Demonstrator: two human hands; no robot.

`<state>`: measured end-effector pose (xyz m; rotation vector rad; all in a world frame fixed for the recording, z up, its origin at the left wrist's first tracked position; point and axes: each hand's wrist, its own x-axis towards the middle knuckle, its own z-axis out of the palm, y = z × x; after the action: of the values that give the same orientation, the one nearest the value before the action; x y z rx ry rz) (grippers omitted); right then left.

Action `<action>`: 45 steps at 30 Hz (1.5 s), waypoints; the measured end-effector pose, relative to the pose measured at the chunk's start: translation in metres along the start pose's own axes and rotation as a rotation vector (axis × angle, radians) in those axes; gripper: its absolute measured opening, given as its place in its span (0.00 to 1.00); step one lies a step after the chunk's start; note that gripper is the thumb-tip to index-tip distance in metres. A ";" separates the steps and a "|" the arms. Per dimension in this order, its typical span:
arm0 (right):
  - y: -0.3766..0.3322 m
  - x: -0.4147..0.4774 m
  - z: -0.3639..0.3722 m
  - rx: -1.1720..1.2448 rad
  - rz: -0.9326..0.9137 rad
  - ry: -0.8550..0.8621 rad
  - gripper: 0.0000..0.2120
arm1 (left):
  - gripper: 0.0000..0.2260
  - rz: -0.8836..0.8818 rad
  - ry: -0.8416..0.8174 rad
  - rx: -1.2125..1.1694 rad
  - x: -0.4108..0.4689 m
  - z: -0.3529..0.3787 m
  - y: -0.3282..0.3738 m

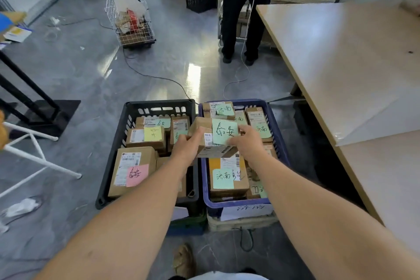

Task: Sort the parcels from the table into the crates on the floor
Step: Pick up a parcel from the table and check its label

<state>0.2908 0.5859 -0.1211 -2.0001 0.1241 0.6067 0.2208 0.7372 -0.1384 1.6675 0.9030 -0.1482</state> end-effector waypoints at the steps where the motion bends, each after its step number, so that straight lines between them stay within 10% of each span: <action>1: -0.002 0.004 0.008 -0.019 0.006 -0.013 0.24 | 0.28 -0.007 -0.014 -0.002 0.007 -0.007 -0.002; 22: 0.046 0.028 0.097 -0.345 0.080 -0.059 0.37 | 0.11 -0.054 -0.120 0.304 0.067 -0.038 -0.086; 45: 0.036 0.173 0.228 -0.732 -0.194 -0.165 0.28 | 0.32 0.079 0.046 0.716 0.230 -0.103 -0.121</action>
<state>0.3465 0.7911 -0.3156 -2.6030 -0.4500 0.7555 0.2678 0.9410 -0.3239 2.3708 0.8678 -0.4177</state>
